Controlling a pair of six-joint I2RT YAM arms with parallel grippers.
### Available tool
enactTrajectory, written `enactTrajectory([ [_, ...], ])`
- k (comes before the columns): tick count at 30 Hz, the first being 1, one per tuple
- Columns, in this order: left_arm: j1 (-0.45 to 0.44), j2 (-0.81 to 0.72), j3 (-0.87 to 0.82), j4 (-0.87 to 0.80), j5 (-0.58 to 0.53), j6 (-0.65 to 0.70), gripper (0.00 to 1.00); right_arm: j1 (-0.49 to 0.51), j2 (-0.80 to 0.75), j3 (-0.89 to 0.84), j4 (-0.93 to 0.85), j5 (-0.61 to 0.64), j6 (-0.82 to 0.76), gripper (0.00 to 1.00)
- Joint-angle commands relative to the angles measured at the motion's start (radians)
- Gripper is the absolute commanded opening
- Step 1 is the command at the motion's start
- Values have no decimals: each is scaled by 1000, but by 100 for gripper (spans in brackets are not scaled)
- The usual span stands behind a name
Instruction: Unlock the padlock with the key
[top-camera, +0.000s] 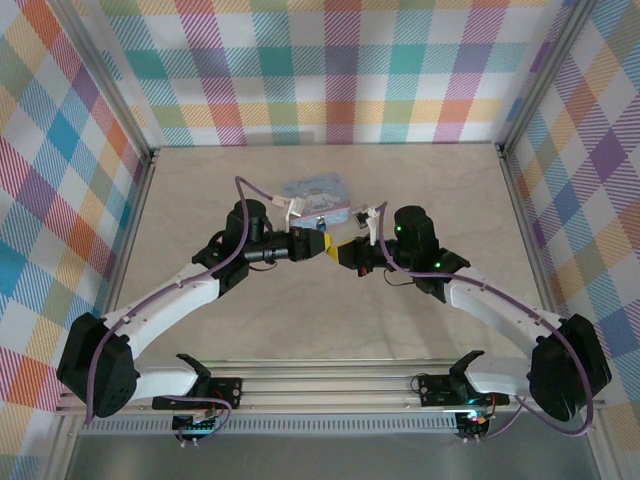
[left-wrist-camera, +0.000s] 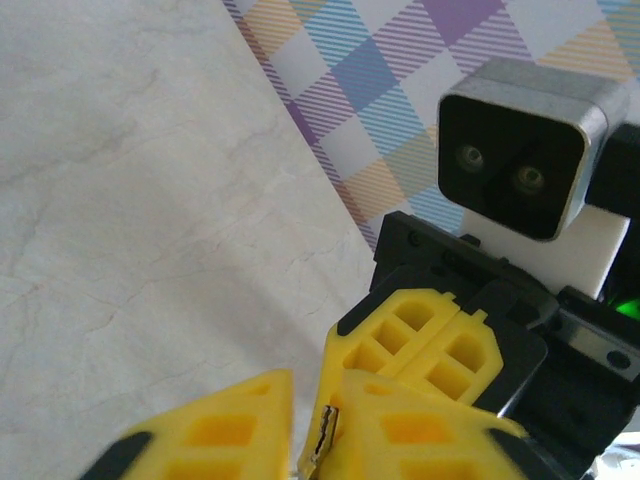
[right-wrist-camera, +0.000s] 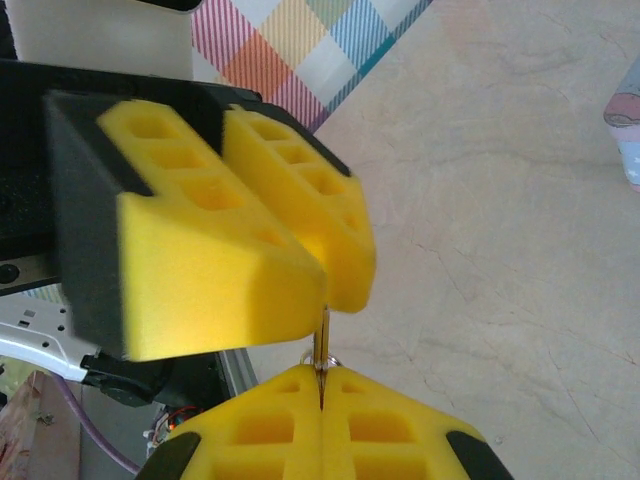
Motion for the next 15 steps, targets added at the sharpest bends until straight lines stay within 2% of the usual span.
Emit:
enactTrajectory([
  [1, -13, 4, 37, -33, -1, 27, 5, 4, 1, 14, 3, -11, -11, 0],
  [2, -13, -2, 43, -59, -17, 39, 0, 5, -2, 14, -8, -3, -14, 0],
  [7, -14, -20, 68, -167, -59, 113, 0, 4, -14, 14, -21, 17, -12, 2],
  [8, -15, -20, 72, -179, -61, 124, 0, 4, -16, 15, -22, 15, -9, 5],
  [10, -14, -20, 88, -209, -66, 158, 0, 3, -26, 18, -31, 11, -1, 22],
  [12, -15, -12, 113, -254, -69, 194, 0, -2, -48, 18, -54, 11, -1, 33],
  [15, -14, 3, 167, -340, -60, 274, 0, -25, -85, 19, -103, 3, -7, 37],
])
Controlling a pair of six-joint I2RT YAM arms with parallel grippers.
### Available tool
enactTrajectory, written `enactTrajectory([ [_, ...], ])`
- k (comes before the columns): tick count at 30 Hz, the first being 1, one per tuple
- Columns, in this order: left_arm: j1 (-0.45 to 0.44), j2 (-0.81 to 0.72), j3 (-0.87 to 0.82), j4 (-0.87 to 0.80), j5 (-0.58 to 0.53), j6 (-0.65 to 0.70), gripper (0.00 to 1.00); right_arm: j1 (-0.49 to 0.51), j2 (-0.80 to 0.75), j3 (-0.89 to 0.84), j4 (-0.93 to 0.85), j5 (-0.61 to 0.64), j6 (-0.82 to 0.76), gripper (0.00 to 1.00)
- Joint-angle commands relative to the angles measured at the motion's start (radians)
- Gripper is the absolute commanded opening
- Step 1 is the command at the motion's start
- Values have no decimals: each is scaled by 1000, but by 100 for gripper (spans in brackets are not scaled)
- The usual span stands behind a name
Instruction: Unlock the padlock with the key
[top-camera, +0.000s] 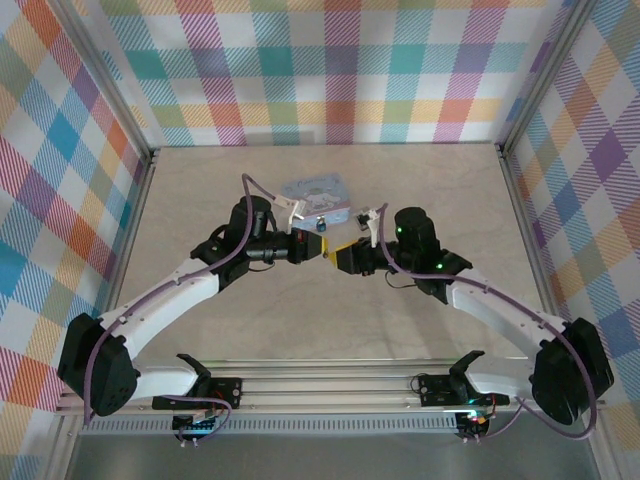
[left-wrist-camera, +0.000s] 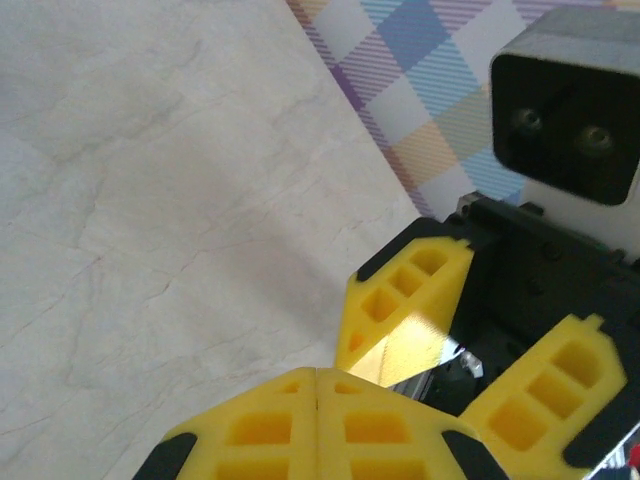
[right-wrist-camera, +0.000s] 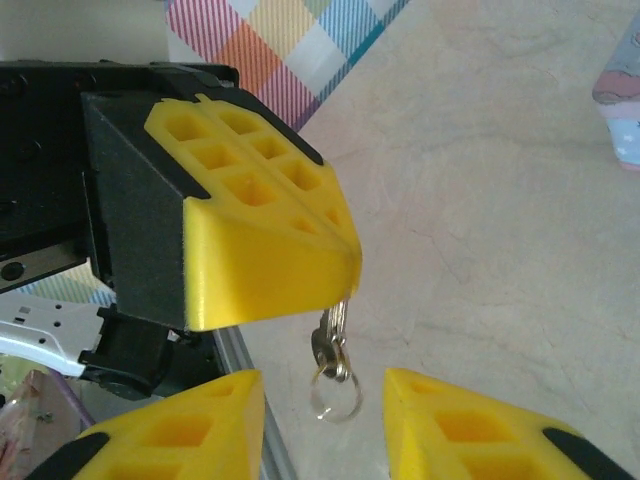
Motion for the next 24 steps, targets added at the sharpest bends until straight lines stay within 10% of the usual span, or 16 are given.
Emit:
enactTrajectory([
  [1, -4, 3, 84, -119, -1, 129, 0, -28, -58, 13, -45, -25, -7, 37],
  [16, -3, 45, 184, -174, 214, 225, 0, -52, 11, 16, 195, -390, 136, 37],
  [24, -3, 48, 154, -79, 235, 174, 0, -53, 44, 25, 222, -426, 137, 11],
])
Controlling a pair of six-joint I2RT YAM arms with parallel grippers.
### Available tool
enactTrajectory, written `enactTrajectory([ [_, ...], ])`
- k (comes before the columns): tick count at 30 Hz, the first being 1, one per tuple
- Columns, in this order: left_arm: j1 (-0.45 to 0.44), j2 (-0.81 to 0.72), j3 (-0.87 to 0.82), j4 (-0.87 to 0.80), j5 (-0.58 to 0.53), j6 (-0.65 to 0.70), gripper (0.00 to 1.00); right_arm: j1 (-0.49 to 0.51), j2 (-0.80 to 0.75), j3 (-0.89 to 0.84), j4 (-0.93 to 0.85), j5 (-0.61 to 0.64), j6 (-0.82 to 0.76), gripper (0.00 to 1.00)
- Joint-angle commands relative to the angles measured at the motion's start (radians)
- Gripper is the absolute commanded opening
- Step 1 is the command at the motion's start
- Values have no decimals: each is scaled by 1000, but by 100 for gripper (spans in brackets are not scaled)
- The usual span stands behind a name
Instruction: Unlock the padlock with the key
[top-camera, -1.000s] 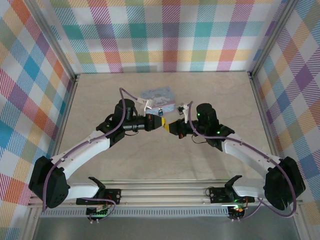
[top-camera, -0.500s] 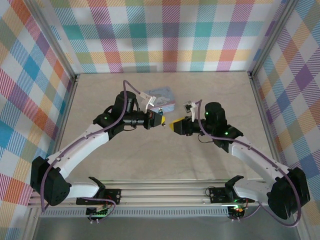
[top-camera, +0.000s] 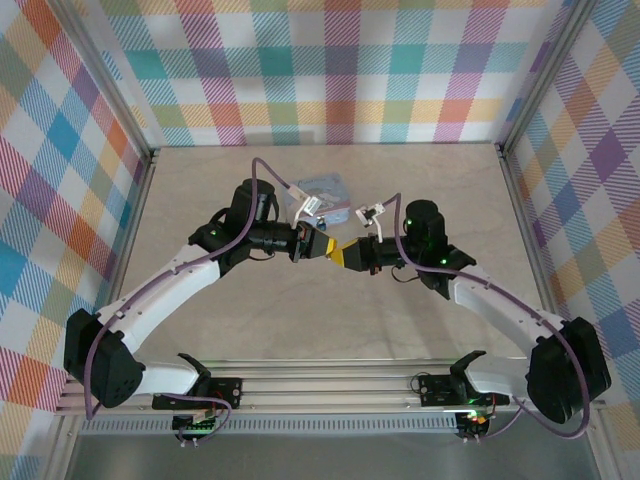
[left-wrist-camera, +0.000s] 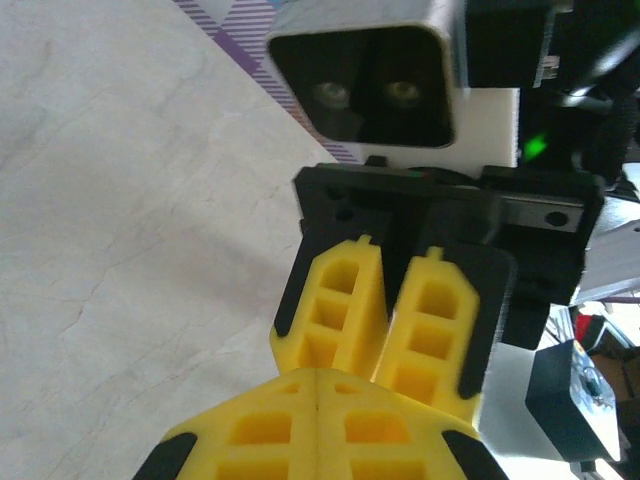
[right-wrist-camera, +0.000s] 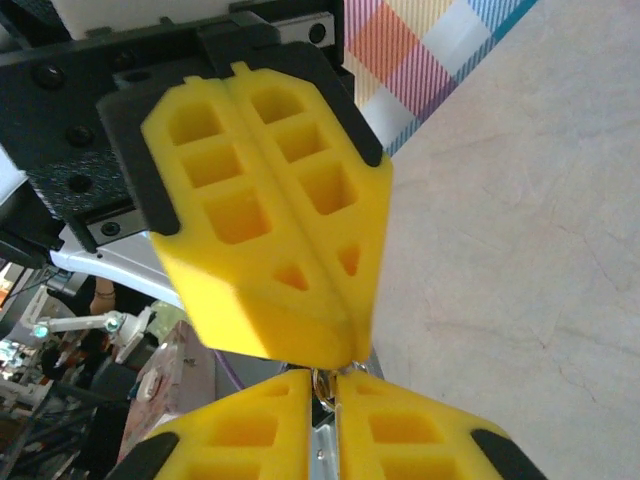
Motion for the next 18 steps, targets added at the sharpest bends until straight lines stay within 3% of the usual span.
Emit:
enactTrajectory([
  [1, -2, -9, -12, 58, 6, -20, 0, 6, 9, 20, 76, -81, 6, 10],
  [4, -2, -21, -22, 58, 0, -21, 0, 6, 5, 5, 83, -71, 11, 12],
  [7, -2, -36, -49, 89, -13, -43, 0, 6, -16, -20, 88, -24, 20, 28],
  [10, -3, -60, -96, 153, -33, -78, 0, 6, -35, -48, 107, 14, 31, 37],
  [18, -2, -92, -188, 341, -64, -197, 0, 8, 5, -83, 246, 30, 102, 42],
])
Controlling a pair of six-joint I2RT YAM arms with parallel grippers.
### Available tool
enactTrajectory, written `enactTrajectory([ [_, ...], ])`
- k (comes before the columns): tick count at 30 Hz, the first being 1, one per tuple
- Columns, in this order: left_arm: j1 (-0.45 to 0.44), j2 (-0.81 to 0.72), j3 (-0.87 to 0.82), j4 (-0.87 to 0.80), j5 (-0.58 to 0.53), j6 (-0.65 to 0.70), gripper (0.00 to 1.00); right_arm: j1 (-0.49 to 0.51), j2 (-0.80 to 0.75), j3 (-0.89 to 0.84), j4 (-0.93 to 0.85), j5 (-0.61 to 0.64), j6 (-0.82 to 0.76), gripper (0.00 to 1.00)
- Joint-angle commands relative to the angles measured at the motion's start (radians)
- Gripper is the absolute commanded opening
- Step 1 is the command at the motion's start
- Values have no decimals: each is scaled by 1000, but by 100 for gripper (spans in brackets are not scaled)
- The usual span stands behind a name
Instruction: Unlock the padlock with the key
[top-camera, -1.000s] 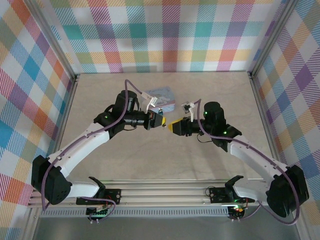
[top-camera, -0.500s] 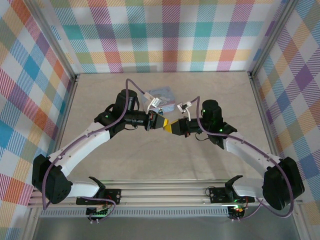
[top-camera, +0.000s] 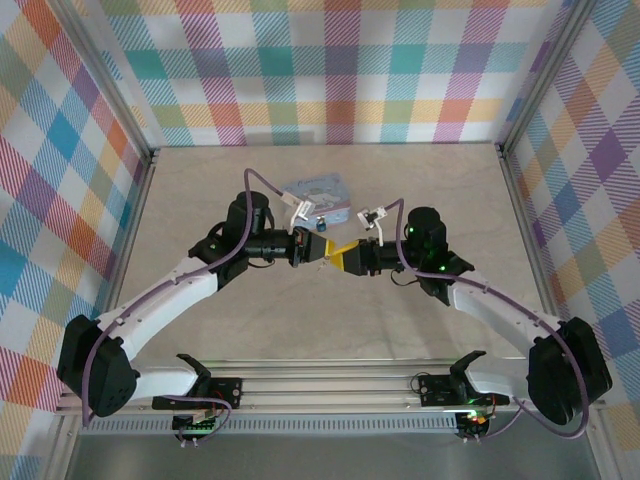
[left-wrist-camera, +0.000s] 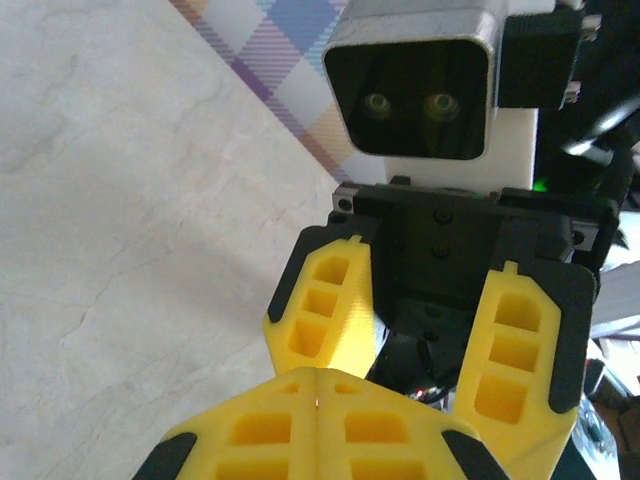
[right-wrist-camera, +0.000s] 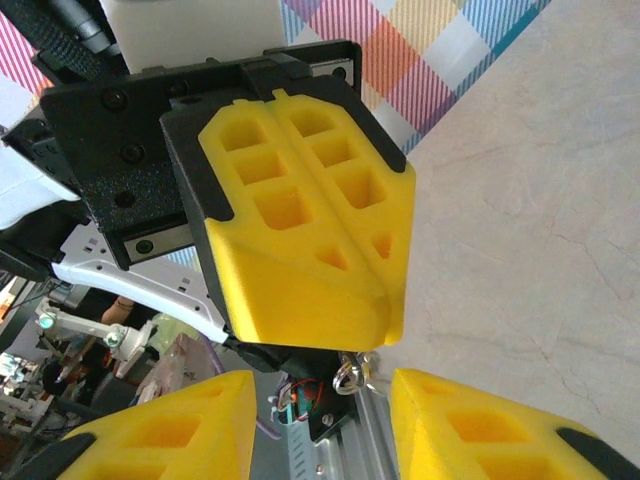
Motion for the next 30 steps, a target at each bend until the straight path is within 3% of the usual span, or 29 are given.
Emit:
enactTrajectory([
  [1, -3, -36, -29, 125, -23, -63, 0, 7, 24, -9, 110, 3, 36, 43],
  [13, -3, -61, -69, 197, -68, -139, 0, 26, 103, 21, 173, -7, 46, 40],
  [19, -3, -67, -77, 198, -81, -143, 0, 29, 126, 32, 220, 6, 59, 28],
  [26, -3, -69, -87, 186, -91, -138, 0, 30, 128, 21, 247, 36, 51, 2],
  [30, -1, -79, -94, 182, -104, -138, 0, 30, 129, 9, 254, 36, 51, 0],
])
